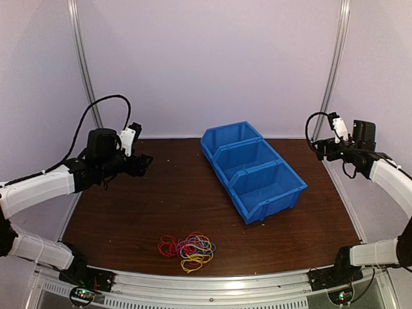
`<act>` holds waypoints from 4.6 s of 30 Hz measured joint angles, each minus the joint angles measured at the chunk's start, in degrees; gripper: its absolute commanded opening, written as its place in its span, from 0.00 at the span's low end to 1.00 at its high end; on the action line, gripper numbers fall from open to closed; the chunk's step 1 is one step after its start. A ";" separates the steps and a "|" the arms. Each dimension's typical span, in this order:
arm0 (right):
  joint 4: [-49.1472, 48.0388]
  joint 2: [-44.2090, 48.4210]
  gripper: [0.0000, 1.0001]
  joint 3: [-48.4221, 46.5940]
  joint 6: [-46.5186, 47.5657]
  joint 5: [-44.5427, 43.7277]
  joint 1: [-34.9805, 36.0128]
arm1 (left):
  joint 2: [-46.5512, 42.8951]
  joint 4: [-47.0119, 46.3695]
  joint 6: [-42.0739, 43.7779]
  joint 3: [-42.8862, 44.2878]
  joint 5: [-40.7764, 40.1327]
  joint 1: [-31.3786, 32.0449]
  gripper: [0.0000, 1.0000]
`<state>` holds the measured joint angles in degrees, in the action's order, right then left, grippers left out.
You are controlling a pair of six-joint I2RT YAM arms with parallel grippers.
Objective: Untangle the cables
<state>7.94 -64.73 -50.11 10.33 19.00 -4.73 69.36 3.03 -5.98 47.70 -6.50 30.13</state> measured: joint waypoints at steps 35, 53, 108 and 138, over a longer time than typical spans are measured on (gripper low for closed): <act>19.91 -16.68 0.66 -6.99 25.77 8.22 45.75 | 7.98 10.08 0.07 -3.17 25.49 30.03 0.70; 18.60 -12.83 0.56 -1.31 26.64 1.75 45.24 | 12.07 0.68 -1.22 -8.92 12.20 36.24 0.67; 18.86 -34.62 0.70 -19.45 24.92 15.54 53.24 | -15.23 -5.09 -18.62 -23.78 -4.07 36.24 0.75; 13.16 -44.68 0.40 -22.58 16.26 8.44 56.70 | -13.44 2.25 -28.20 -23.28 -15.72 31.67 0.78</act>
<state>21.10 -109.40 -72.69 26.59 27.44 51.96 55.92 5.28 -34.17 24.43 -22.22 61.80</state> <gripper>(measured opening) 0.370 0.784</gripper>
